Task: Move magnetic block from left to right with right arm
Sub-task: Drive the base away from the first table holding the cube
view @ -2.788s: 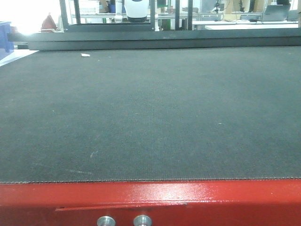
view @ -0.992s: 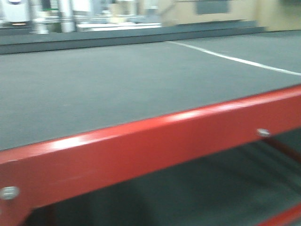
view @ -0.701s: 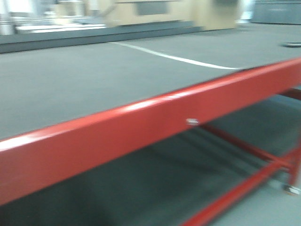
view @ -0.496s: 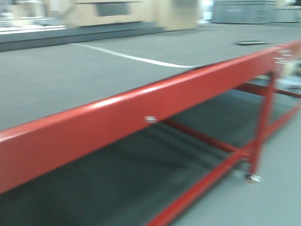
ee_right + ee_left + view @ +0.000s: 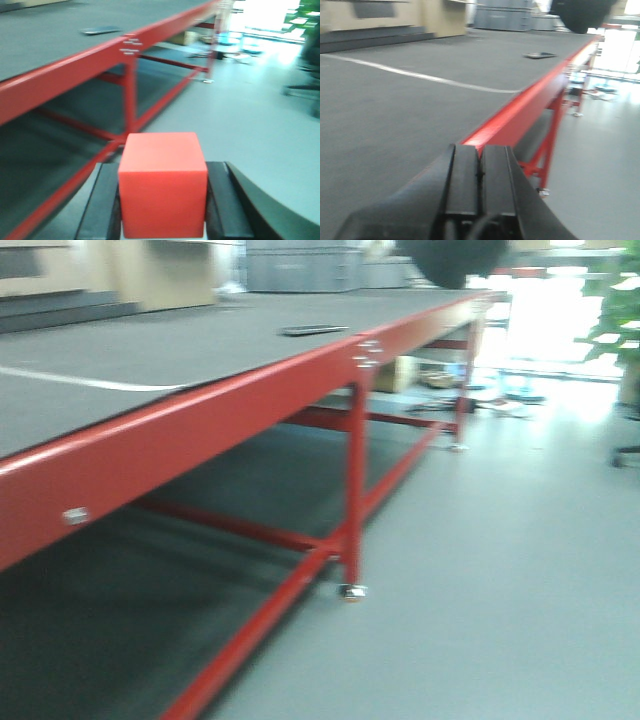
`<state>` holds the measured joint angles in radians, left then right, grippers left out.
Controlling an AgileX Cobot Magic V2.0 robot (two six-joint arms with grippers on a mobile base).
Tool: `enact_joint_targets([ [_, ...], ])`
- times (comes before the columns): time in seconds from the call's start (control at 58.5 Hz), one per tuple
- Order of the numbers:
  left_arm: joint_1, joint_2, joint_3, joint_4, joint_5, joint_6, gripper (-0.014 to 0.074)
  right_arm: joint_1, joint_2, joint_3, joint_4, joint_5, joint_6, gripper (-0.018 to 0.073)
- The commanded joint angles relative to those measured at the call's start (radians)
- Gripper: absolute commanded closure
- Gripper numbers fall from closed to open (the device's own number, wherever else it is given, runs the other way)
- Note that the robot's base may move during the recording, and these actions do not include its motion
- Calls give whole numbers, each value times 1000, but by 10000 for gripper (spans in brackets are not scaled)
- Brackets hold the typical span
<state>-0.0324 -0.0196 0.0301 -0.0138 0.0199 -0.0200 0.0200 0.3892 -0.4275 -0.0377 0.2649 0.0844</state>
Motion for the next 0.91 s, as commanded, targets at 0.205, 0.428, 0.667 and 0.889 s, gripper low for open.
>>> enact_joint_targets([
  [0.205, -1, -2, 11, -9, -83, -1, 713, -8, 4, -27, -9, -91, -9, 242],
  [0.428, -1, -2, 11, -9, -83, -1, 713, -8, 4, -27, -9, -91, -9, 242],
  [0.667, -1, -2, 11, -9, -83, -1, 713, -8, 4, -27, -9, -91, -9, 242],
  [0.889, -1, -2, 11, -9, -83, -1, 713, -8, 4, -27, -9, -91, -9, 242],
])
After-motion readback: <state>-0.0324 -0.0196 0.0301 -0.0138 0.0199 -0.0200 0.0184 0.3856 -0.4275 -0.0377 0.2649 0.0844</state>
